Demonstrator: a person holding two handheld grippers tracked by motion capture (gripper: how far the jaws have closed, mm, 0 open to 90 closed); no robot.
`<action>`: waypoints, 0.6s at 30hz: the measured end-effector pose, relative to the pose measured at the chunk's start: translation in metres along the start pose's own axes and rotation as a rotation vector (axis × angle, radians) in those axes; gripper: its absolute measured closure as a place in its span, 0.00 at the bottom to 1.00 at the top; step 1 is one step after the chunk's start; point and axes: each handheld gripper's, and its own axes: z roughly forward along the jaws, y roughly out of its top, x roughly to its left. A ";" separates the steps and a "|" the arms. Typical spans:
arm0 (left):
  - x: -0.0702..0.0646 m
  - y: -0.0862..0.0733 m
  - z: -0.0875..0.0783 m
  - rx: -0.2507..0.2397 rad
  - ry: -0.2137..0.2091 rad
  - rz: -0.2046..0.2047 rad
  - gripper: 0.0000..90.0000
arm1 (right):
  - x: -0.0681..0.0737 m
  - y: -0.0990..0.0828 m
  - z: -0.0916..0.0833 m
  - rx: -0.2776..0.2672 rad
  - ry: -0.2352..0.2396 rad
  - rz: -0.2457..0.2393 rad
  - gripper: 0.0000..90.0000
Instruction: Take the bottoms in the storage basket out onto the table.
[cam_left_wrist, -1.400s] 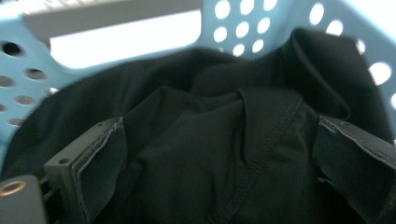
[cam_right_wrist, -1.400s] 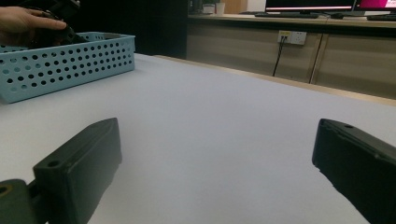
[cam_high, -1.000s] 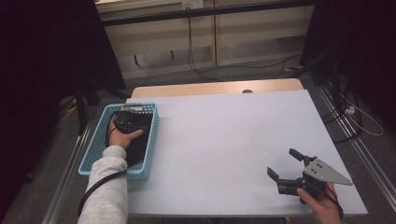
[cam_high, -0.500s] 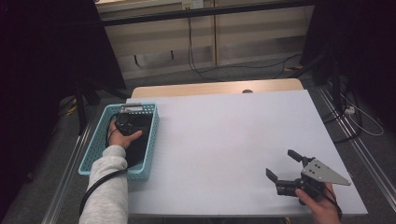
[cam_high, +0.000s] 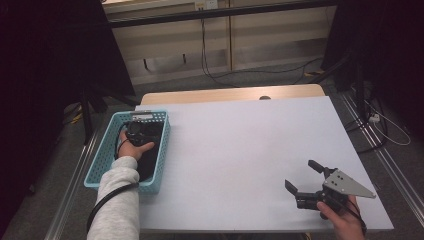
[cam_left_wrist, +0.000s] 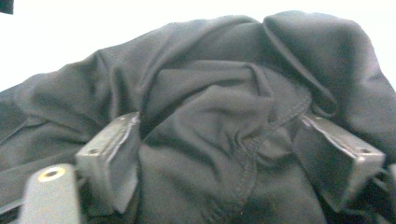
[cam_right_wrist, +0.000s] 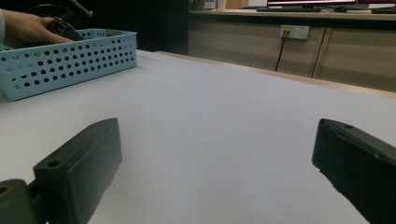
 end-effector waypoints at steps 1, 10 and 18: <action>0.000 0.000 -0.001 0.002 -0.002 -0.005 0.24 | 0.000 0.000 0.000 0.000 0.000 0.000 0.00; -0.004 0.006 -0.006 0.029 -0.045 -0.056 0.60 | 0.002 0.000 0.002 0.005 0.016 -0.011 0.00; -0.004 0.011 -0.010 0.075 -0.058 -0.093 0.77 | 0.001 0.000 0.002 0.004 0.016 -0.008 0.00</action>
